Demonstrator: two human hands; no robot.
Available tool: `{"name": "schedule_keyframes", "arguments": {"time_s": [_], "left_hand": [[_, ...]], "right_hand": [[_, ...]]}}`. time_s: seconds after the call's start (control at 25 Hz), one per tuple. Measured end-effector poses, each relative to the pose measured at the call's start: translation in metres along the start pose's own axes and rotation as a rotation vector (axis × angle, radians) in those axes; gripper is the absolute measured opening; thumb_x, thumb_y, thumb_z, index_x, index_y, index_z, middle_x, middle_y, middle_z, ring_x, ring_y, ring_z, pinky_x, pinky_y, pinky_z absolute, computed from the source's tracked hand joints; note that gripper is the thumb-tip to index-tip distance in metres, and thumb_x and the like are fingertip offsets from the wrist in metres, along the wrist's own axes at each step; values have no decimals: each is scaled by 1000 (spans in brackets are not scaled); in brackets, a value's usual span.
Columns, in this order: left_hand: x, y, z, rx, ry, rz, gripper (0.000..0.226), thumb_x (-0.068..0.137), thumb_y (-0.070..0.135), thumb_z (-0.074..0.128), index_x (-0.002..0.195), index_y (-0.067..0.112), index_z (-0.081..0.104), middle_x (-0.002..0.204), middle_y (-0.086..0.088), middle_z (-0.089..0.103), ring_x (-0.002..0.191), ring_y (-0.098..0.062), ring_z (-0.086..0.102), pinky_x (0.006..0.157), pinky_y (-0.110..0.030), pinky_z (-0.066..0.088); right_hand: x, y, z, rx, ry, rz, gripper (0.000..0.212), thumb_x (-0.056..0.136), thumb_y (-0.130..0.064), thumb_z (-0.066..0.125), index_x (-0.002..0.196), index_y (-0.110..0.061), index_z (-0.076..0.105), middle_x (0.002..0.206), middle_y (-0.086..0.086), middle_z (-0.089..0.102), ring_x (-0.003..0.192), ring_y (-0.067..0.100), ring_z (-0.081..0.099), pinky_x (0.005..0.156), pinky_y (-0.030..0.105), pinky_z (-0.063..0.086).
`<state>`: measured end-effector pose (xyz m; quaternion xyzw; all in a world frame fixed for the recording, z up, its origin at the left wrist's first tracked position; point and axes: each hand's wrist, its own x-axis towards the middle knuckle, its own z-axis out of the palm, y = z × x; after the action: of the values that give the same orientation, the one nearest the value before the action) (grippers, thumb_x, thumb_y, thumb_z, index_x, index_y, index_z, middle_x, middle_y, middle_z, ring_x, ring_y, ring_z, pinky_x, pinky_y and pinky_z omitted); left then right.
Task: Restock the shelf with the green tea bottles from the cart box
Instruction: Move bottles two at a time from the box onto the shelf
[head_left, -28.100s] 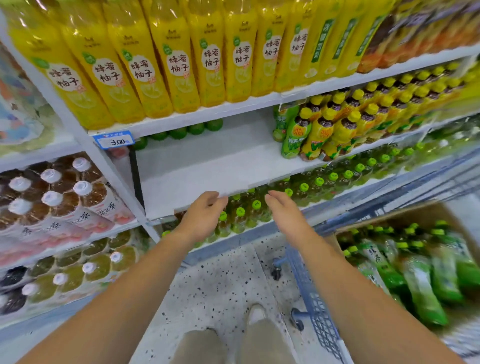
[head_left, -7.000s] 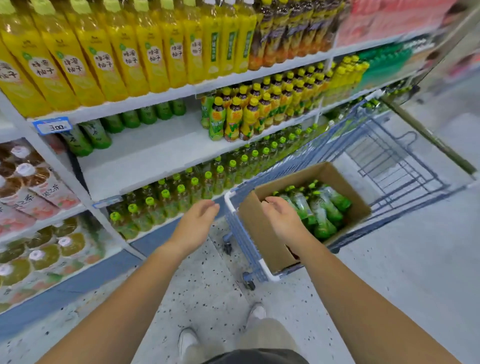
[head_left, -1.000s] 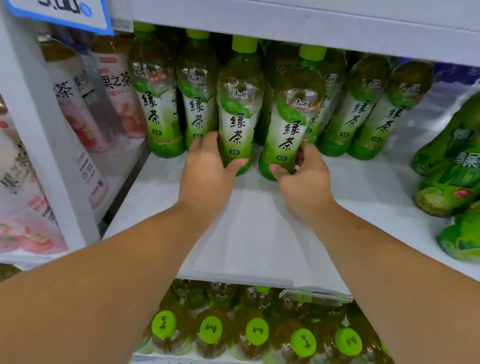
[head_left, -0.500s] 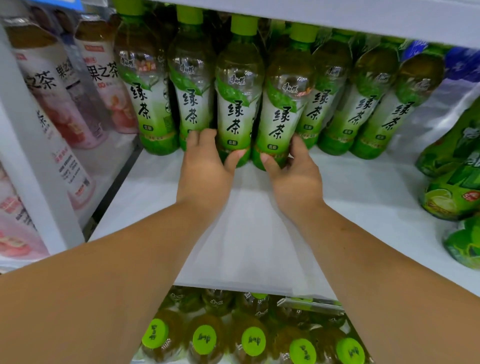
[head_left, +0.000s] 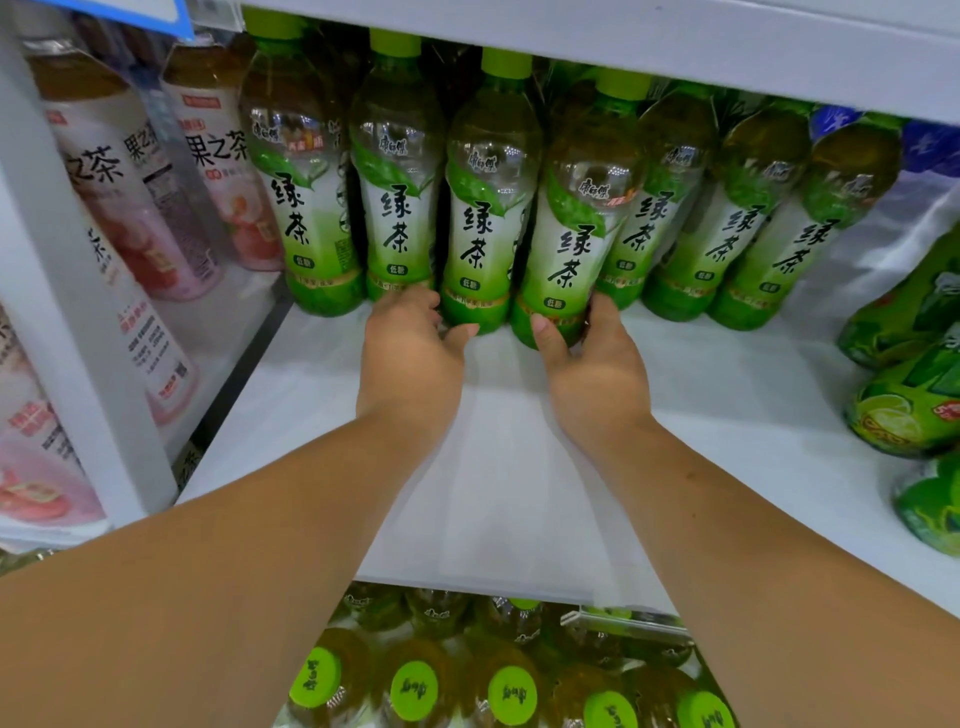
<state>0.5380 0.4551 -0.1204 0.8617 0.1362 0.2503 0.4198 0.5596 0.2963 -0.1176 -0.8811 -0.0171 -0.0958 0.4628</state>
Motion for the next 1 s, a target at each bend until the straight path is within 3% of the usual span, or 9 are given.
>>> {"name": "schedule_keyframes", "arguments": {"time_s": [0.12, 0.28, 0.4, 0.6, 0.76, 0.88, 1.0], "left_hand": [[0, 1, -1, -13, -9, -4, 27, 82, 26, 80, 78, 15, 56, 80, -5, 59, 69, -16, 51, 62, -19, 35], [-1, 4, -2, -14, -44, 17, 26, 87, 28, 75, 72, 12, 62, 67, -2, 59, 63, -17, 51, 58, -24, 35], [0, 5, -4, -36, -49, 12, 29, 87, 28, 75, 66, 16, 58, 59, 5, 52, 54, -8, 45, 52, -20, 30], [-1, 6, -3, -1, -37, 10, 34, 86, 30, 76, 66, 12, 55, 63, 0, 54, 58, -16, 46, 58, -26, 34], [-3, 4, -11, -69, -101, -24, 25, 85, 33, 75, 83, 12, 63, 84, -9, 62, 72, -17, 55, 60, -17, 38], [-12, 13, -28, -258, -231, -162, 18, 87, 27, 74, 99, 20, 62, 100, -9, 63, 89, -18, 60, 76, -21, 46], [-34, 25, -48, -320, -320, -261, 40, 93, 34, 66, 129, 18, 60, 118, -2, 63, 108, -17, 60, 94, -28, 46]], "right_hand": [[1, 1, -1, -17, 5, -3, 45, 93, -50, 60, 131, -29, 50, 121, -8, 66, 112, 17, 61, 91, 35, 50], [0, 2, 0, -8, 15, -2, 44, 92, -51, 61, 129, -30, 51, 118, -10, 67, 109, 16, 62, 91, 37, 51], [-1, 3, 1, 2, 13, -1, 43, 91, -51, 60, 129, -32, 51, 117, -12, 68, 108, 16, 62, 91, 38, 52], [-2, 3, 1, 52, 18, -10, 38, 91, -48, 63, 125, -33, 54, 113, -14, 69, 107, 12, 64, 93, 37, 53], [-6, -6, -7, 132, -21, 58, 40, 94, -36, 64, 131, -25, 54, 115, -10, 68, 110, 12, 63, 97, 32, 50], [-14, -22, -21, 196, -35, 212, 52, 96, -37, 62, 141, -19, 46, 102, -10, 64, 108, 16, 61, 94, 32, 47], [-37, -38, -36, 214, -90, 318, 63, 95, -43, 61, 149, -19, 38, 124, -2, 61, 112, 17, 56, 89, 30, 42]]}}
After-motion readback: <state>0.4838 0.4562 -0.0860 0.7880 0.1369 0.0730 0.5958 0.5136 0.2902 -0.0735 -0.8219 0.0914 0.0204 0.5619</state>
